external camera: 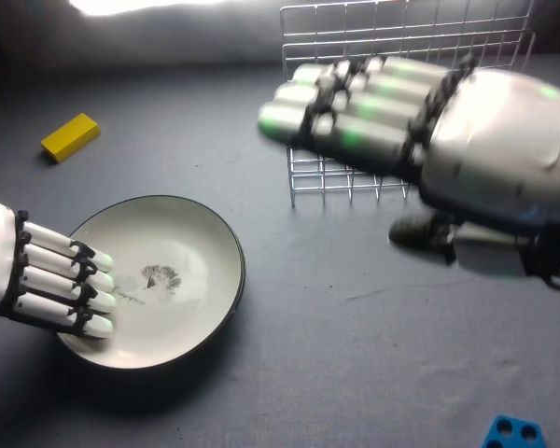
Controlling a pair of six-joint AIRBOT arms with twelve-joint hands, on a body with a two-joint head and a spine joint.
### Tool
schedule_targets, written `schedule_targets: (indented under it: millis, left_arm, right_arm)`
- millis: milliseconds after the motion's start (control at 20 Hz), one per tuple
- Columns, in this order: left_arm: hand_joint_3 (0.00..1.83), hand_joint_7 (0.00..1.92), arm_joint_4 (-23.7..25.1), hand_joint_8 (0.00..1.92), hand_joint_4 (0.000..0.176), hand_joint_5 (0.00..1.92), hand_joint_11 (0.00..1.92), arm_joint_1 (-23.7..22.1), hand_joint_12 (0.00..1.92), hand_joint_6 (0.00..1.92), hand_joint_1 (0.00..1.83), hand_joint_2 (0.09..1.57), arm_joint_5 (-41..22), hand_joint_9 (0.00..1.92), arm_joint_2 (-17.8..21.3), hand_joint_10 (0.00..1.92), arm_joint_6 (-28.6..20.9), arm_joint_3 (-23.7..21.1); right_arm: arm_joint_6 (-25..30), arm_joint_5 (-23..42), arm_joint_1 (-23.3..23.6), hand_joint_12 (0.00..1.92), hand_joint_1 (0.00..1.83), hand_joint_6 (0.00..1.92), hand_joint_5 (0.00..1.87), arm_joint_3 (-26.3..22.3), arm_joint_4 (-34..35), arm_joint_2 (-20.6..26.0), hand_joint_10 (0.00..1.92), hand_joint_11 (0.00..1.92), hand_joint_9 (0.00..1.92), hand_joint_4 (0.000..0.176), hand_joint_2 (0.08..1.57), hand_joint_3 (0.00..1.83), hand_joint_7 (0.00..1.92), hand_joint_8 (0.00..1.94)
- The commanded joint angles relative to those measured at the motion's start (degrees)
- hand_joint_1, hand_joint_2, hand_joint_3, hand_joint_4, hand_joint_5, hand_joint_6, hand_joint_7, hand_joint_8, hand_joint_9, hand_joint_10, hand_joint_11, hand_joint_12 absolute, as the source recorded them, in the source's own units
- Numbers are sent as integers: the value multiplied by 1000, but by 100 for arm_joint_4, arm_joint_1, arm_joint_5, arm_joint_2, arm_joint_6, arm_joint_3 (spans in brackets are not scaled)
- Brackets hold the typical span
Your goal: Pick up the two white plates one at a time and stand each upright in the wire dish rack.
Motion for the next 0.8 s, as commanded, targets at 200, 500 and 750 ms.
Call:
schedule_targets:
  millis: [200, 500, 750]
  left_arm:
    - [10, 0, -362, 0, 0, 0, 0, 38, 0, 0, 0, 1028, -145, 0, -113, 0, 8, 254]
    - [6, 0, -367, 0, 0, 11, 0, 37, 0, 4, 0, 1023, -147, 0, -245, 0, 8, 559]
    - [0, 8, -362, 2, 0, 29, 2, 41, 1, 8, 0, 1008, -220, 1, -300, 0, 8, 764]
  right_arm:
    - [-115, 737, 8, 244, 1393, 0, 0, 69, 55, -27, 0, 0, 0, 0, 1123, 3, 0, 0]
    - [-786, 410, -81, 360, 1383, 0, 5, 69, -2, -119, 0, 0, 0, 0, 1106, 0, 0, 0]
    - [-1157, 216, -141, 347, 1385, 0, 0, 69, -2, -208, 0, 0, 0, 0, 1088, 0, 0, 0]
